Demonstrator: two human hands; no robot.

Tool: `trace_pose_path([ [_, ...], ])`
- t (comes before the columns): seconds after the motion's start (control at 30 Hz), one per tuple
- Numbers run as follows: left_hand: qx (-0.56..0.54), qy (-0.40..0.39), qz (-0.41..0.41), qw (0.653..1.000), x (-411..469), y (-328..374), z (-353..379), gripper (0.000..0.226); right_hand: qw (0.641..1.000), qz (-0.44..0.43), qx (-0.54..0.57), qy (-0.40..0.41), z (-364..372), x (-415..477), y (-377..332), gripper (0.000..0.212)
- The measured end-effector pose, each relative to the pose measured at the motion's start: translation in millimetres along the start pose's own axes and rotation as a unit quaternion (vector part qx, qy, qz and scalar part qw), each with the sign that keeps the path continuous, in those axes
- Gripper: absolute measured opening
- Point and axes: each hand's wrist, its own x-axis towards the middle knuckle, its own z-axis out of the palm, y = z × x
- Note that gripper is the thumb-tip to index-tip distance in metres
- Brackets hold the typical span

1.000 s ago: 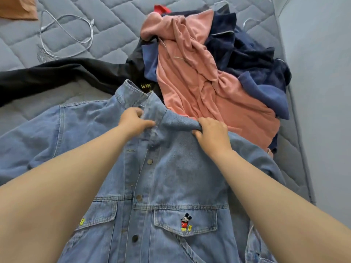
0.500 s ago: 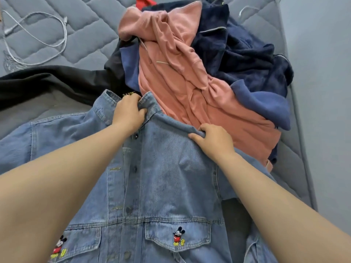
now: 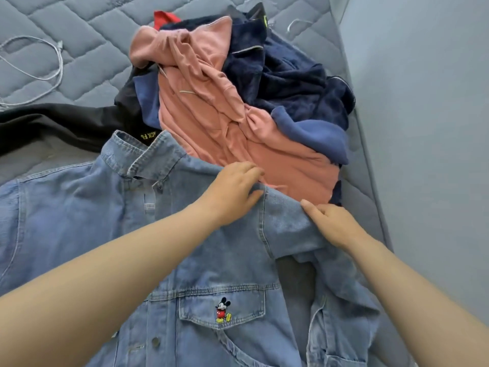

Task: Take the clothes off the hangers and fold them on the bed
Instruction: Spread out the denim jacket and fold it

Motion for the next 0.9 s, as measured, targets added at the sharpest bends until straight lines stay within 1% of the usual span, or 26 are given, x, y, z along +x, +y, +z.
trace_pose_path([
  [0.03, 0.012, -0.028, 0.002, 1.000, 5, 12, 9, 0.043, 1.000, 0.027, 0.001, -0.012, 0, -4, 14, 0.058],
  [0.1, 0.082, -0.109, -0.020, 0.990, 16, 31, 23, 0.053, 0.996, 0.060, 0.032, -0.051, 0, -12, 39, 0.052],
  [0.17, 0.141, -0.182, -0.035, 0.972, 24, 44, 30, 0.059, 0.989, 0.051, 0.099, -0.096, 4, -24, 54, 0.041],
  [0.23, 0.181, -0.223, -0.022, 0.958, 28, 51, 32, 0.061, 0.985, 0.017, 0.116, -0.126, 14, -41, 56, 0.030],
  [0.27, 0.204, -0.240, -0.006, 0.949, 28, 53, 31, 0.059, 0.985, -0.005, 0.112, -0.132, 23, -50, 56, 0.027],
  [0.33, 0.230, -0.278, 0.029, 0.932, 24, 53, 27, 0.050, 0.988, -0.057, 0.078, -0.122, 41, -69, 54, 0.029],
  [0.43, 0.240, -0.322, 0.062, 0.914, 1, 52, 23, 0.035, 0.992, -0.107, -0.055, -0.046, 65, -94, 56, 0.037],
  [0.47, 0.248, -0.330, 0.073, 0.908, -11, 50, 23, 0.032, 0.987, -0.133, -0.089, -0.019, 71, -101, 58, 0.035],
  [0.53, 0.239, -0.340, 0.072, 0.907, -31, 45, 21, 0.027, 0.978, -0.182, -0.105, 0.001, 73, -110, 60, 0.028],
  [0.6, 0.211, -0.336, 0.056, 0.916, -42, 43, 13, 0.017, 0.974, -0.204, -0.095, 0.015, 61, -112, 61, 0.022],
  [0.67, 0.188, -0.306, 0.039, 0.933, -40, 44, 3, 0.014, 0.975, -0.200, -0.076, 0.063, 38, -112, 61, 0.021],
  [0.73, 0.168, -0.248, 0.009, 0.954, -27, 47, -9, 0.012, 0.966, -0.191, -0.064, 0.161, 6, -107, 57, 0.026],
  [0.8, 0.141, -0.162, -0.027, 0.976, -8, 48, -20, 0.013, 0.951, -0.183, -0.040, 0.248, -31, -94, 49, 0.019],
  [0.83, 0.137, -0.127, -0.045, 0.981, 4, 49, -26, 0.016, 0.944, -0.184, -0.020, 0.272, -50, -83, 44, 0.016],
  [0.9, 0.145, -0.093, -0.081, 0.982, 25, 48, -33, 0.022, 0.934, -0.192, 0.009, 0.300, -77, -63, 33, 0.018],
])
